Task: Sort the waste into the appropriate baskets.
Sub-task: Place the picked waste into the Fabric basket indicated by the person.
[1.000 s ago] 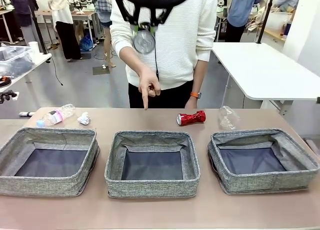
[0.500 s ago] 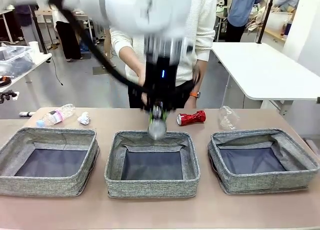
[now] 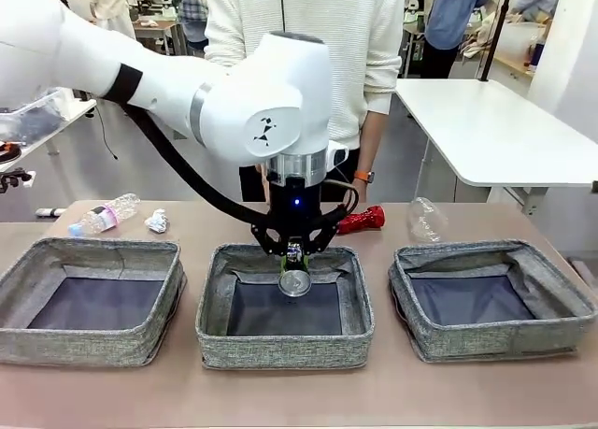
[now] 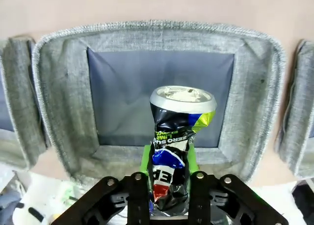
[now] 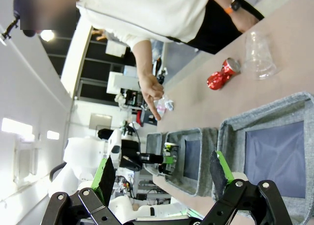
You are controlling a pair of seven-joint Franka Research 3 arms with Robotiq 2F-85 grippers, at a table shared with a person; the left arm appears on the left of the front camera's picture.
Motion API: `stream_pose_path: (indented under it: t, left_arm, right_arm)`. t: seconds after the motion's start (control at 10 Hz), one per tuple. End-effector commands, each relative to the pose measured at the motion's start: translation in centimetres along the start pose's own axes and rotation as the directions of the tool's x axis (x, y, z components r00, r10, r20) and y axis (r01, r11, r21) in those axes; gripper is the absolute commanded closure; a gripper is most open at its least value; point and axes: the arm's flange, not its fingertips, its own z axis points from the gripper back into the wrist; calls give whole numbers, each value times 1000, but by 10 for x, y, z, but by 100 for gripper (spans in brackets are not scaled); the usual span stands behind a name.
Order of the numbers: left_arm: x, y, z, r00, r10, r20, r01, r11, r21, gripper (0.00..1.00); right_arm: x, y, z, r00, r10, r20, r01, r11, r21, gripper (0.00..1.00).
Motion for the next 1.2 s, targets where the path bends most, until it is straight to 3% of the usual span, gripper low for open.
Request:
stream_pose_path:
  t: [0.0,0.2,0.4,0.8,0.9,1.0,1.1]
  left_arm:
    - [-4,6,8,1000,-9,18,9,1000,-13,12]
    - [-4,8,8,1000,-16,7,16,1000,-15,12]
    - [-3,10,10,1000,-14,9,14,1000,-15,0]
    - [-4,9,15,1000,-15,17,15,999,-38,0]
    - [-6,19,27,998,-70,0,70,993,-97,0]
    - [-4,55,49,990,-143,-17,137,971,-199,0]
    - [-6,114,78,977,-211,-15,193,918,-345,0]
  right_arm:
    - [2,0,-2,1000,26,16,-26,999,23,0]
    - [2,0,-2,1000,26,16,-26,999,23,0]
    - [2,0,-2,1000,26,16,-26,999,23,0]
    - [2,0,-2,1000,26,16,-26,999,23,0]
    - [2,0,-2,1000,26,16,-26,999,23,0]
    - [2,0,-2,1000,26,16,-26,999,23,0]
    - [2,0,-2,1000,26,16,-26,999,23,0]
